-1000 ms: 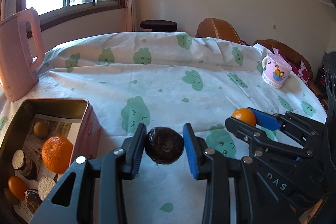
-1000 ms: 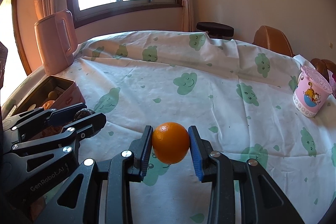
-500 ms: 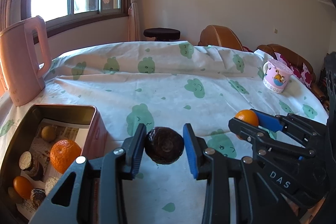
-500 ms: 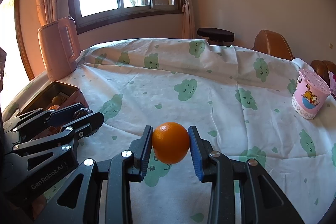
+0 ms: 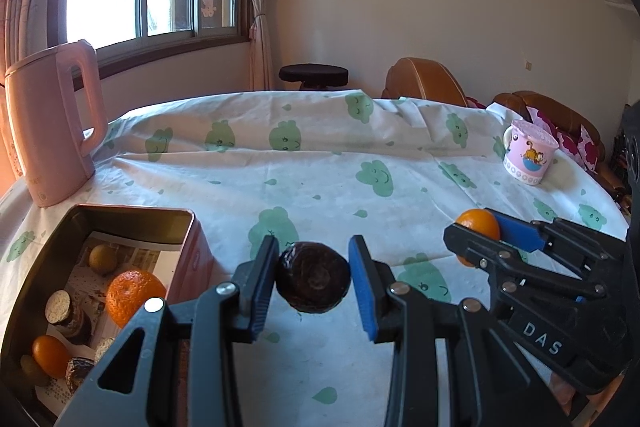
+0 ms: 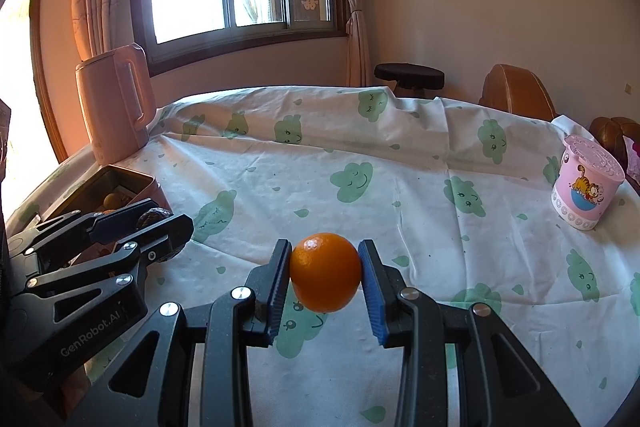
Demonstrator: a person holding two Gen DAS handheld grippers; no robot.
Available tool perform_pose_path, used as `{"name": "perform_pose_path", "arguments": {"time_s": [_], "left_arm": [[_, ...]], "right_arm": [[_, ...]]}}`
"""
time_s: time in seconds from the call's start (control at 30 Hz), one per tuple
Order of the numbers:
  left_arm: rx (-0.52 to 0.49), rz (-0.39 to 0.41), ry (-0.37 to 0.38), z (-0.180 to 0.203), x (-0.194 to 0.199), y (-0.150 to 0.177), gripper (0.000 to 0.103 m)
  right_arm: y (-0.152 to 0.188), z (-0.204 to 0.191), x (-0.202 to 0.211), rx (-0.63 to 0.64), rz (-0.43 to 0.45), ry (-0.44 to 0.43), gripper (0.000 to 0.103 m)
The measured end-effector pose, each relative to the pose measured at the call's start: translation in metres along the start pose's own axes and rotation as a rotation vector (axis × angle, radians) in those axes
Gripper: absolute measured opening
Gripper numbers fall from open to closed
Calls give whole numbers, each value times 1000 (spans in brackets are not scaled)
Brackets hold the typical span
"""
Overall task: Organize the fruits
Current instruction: 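Lift the orange with the right gripper while the left lifts the dark fruit toward the tin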
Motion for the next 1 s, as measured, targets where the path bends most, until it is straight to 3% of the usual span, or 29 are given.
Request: {"name": "perform_pose_path", "arguments": {"time_s": [0.6, 1.0], "left_arm": [[3, 65, -21, 0, 12, 0, 38], [12, 156, -63, -2, 30, 1, 38]], "right_arm": [[1, 4, 12, -14, 59, -3, 37], [1, 2, 25, -7, 124, 19, 37]]}}
Point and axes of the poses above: each gripper's, at about its wrist camera, not at the fingertips, and x roughly against the way its jaws point, z to its right, y to its underside, the point moved 4 cm from there along -x, roughly the way its jaws point, and after that the axes turned 8 degrees about -z, right-handed, at the moved point
